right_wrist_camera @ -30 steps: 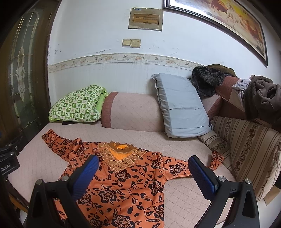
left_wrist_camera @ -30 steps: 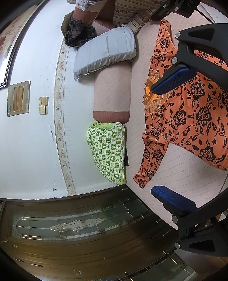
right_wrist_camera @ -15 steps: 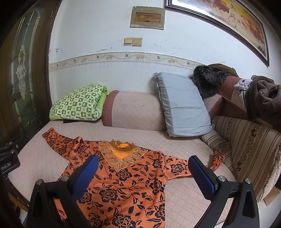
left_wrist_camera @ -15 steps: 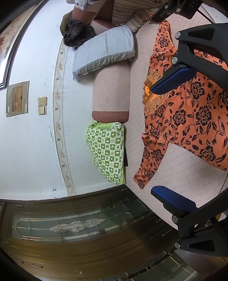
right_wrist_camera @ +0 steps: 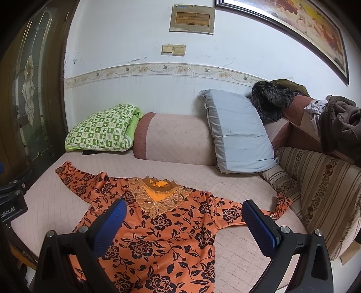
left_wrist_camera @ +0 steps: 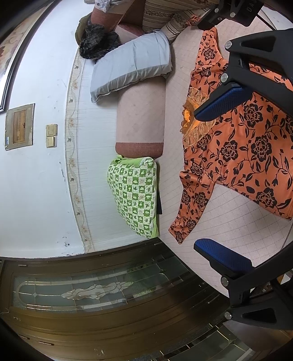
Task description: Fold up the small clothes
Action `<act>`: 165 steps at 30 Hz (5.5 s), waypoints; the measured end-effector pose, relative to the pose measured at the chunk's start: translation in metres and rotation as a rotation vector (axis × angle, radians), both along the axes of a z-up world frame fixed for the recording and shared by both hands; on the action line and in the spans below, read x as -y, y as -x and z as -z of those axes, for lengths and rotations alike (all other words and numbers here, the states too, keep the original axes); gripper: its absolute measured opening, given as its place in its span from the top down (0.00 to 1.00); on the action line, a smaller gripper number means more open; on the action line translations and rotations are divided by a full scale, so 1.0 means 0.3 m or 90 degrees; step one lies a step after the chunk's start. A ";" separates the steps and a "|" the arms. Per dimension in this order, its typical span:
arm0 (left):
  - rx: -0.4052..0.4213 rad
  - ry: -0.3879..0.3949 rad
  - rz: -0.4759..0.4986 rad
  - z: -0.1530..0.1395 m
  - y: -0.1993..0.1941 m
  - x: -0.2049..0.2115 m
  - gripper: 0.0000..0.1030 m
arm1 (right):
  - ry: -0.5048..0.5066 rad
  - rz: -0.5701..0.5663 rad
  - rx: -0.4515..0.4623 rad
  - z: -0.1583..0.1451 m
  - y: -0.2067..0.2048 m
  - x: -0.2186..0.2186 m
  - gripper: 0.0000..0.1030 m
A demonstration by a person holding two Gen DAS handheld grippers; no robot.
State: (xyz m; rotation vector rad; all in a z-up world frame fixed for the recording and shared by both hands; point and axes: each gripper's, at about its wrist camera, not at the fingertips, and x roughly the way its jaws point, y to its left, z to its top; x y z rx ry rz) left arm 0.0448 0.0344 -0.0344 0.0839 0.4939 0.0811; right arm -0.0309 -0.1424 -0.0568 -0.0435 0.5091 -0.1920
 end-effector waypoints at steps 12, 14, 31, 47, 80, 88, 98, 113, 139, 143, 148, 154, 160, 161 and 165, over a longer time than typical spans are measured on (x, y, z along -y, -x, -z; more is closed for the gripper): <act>-0.013 -0.002 -0.002 0.038 -0.031 -0.002 0.00 | -0.004 -0.001 -0.012 0.035 -0.029 -0.006 0.00; -0.017 -0.004 -0.002 0.049 -0.040 -0.002 0.00 | -0.005 0.000 -0.015 0.044 -0.035 -0.003 0.00; -0.227 0.077 -0.090 0.500 -0.513 0.006 0.00 | -0.310 0.207 -0.154 0.507 -0.219 0.818 0.01; -0.335 0.093 -0.005 0.892 -0.865 0.352 0.00 | -0.408 0.448 -0.154 0.842 -0.491 1.551 0.29; -0.119 0.120 -0.336 0.555 -0.858 -0.477 0.00 | -0.458 -0.090 -0.224 0.556 -1.219 -0.050 0.86; -0.128 0.136 -0.376 0.559 -0.840 -0.619 0.00 | -0.483 -0.160 -0.318 0.893 -1.262 -0.343 0.28; -0.168 0.148 -0.360 0.594 -0.863 -0.593 0.00 | -0.362 -0.193 -0.212 0.709 -1.132 -0.203 0.29; -0.241 0.146 -0.098 0.717 -1.089 -0.244 0.01 | -0.398 -0.002 -0.231 0.908 -0.899 0.495 0.30; -0.297 0.282 0.025 0.847 -1.208 -0.116 0.92 | -0.485 -0.008 -0.254 1.005 -0.874 0.542 0.31; -0.287 0.251 0.000 0.784 -1.164 -0.143 0.92 | -0.478 -0.002 -0.247 1.007 -0.864 0.535 0.31; -0.319 0.218 -0.041 0.771 -1.082 -0.215 0.93 | -0.451 0.003 -0.246 1.006 -0.862 0.518 0.31; -0.385 0.209 -0.077 0.867 -0.933 -0.316 0.92 | -0.454 0.018 -0.249 1.008 -0.865 0.521 0.31; -0.408 0.274 -0.088 0.879 -0.914 -0.377 0.89 | -0.456 0.026 -0.265 0.987 -0.868 0.519 0.30; -0.406 0.275 -0.092 0.871 -0.914 -0.381 0.88 | -0.456 0.025 -0.264 0.981 -0.870 0.520 0.30; -0.354 0.224 -0.118 0.802 -0.905 -0.412 0.86 | -0.465 0.017 -0.230 0.949 -0.867 0.522 0.30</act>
